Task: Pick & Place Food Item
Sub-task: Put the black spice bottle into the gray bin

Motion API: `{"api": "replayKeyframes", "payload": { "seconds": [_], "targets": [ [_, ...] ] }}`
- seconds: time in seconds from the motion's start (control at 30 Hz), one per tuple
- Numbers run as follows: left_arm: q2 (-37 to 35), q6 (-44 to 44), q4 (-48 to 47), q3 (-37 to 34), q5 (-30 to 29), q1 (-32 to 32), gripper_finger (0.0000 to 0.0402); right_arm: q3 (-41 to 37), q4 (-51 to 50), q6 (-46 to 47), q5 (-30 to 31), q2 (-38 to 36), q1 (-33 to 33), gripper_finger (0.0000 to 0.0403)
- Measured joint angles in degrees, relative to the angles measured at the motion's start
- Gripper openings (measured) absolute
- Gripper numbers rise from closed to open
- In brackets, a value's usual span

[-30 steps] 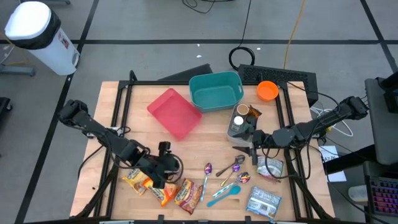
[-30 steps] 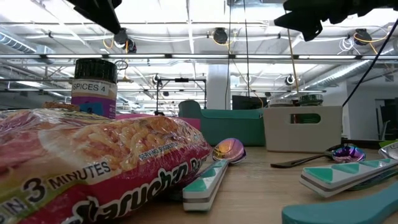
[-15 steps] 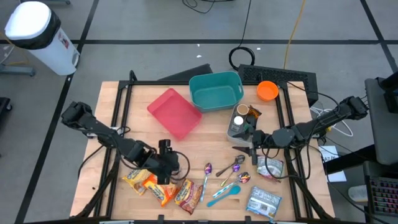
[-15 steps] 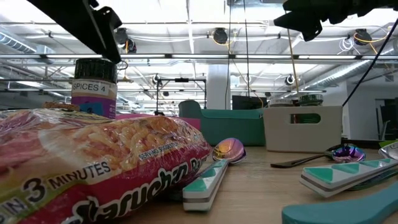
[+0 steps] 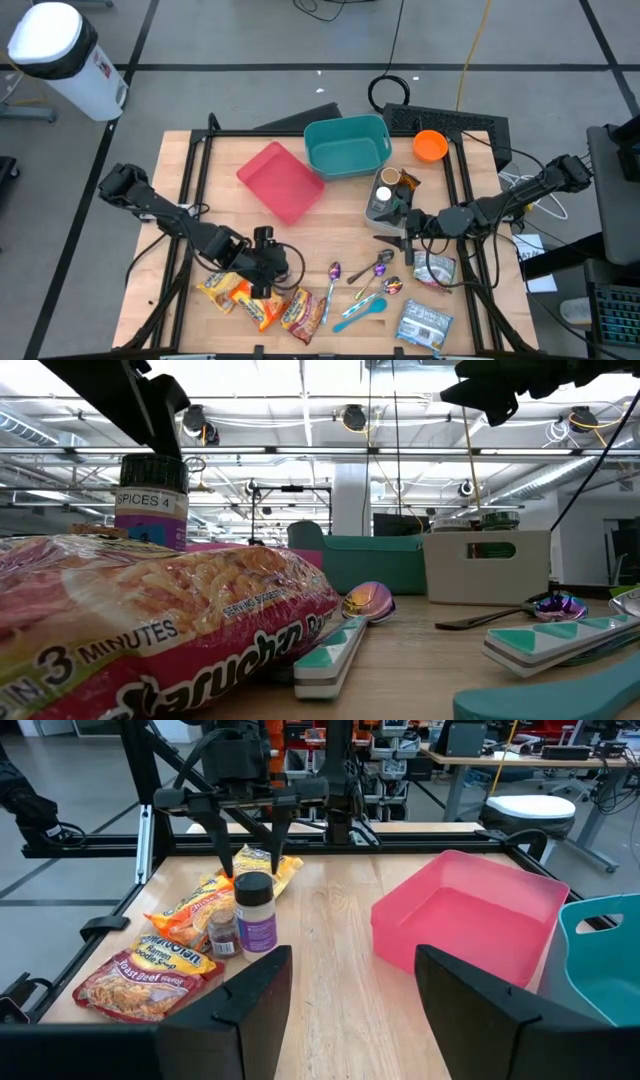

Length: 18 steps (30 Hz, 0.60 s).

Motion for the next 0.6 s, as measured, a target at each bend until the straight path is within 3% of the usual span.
{"api": "replayKeyframes", "payload": {
  "seconds": [0.33,0.6],
  "targets": [
    [0.00,-2.14,0.37,0.00,-0.23,-0.02,0.0241,0.00,-0.26,0.00,-0.09,0.00,0.00,0.0203],
    [0.00,-3.43,0.71,0.00,1.24,-0.02,0.0284,0.00,-0.33,0.00,-0.11,0.00,0.00,0.0203]
  ]
}}
